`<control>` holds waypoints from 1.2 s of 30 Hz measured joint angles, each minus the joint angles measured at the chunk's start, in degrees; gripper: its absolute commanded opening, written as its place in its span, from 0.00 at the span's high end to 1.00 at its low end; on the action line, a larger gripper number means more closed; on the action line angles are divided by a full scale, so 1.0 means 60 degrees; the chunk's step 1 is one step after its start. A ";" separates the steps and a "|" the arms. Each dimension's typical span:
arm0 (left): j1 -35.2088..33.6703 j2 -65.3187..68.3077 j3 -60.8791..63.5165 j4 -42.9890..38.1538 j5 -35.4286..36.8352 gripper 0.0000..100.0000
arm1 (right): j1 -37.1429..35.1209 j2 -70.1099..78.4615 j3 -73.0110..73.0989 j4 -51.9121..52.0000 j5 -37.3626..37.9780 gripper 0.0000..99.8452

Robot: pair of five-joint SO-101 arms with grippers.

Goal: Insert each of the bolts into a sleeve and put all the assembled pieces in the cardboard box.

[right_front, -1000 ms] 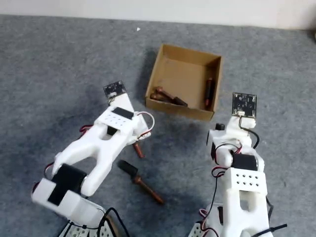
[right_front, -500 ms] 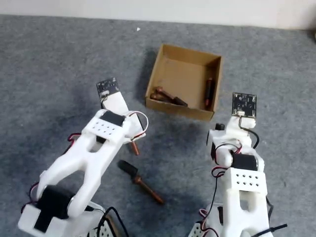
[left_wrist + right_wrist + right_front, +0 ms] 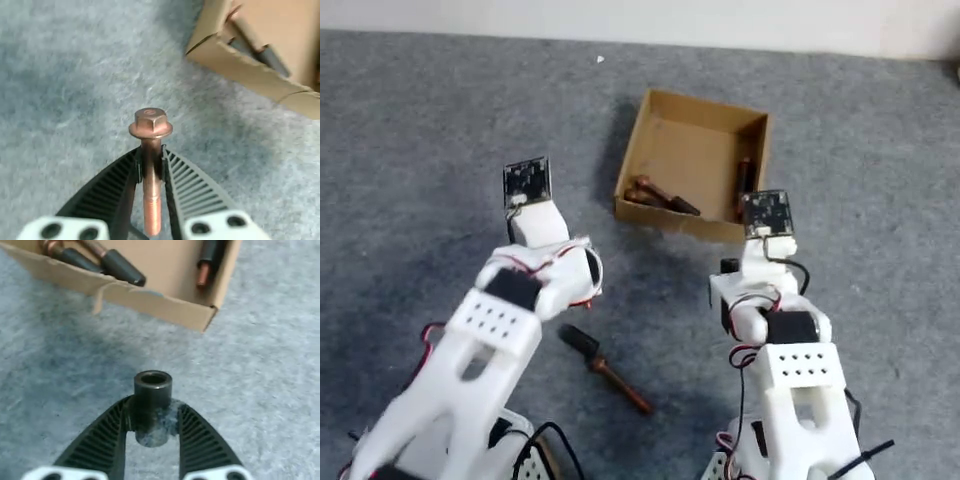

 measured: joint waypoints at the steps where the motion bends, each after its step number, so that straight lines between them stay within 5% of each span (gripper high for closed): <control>1: 0.0015 -0.0337 0.0278 -0.0264 -0.0190 0.99 | -0.0103 0.0000 0.0000 0.0000 0.0000 1.00; 10: 0.0015 -0.2872 0.2256 -0.1832 -0.1231 0.99 | -0.0747 -0.1641 0.0615 0.0337 0.0000 1.00; 36: 0.0967 -0.6652 0.2842 -0.1905 -0.3179 0.99 | -0.2242 -0.6637 0.2886 0.0352 0.1304 1.00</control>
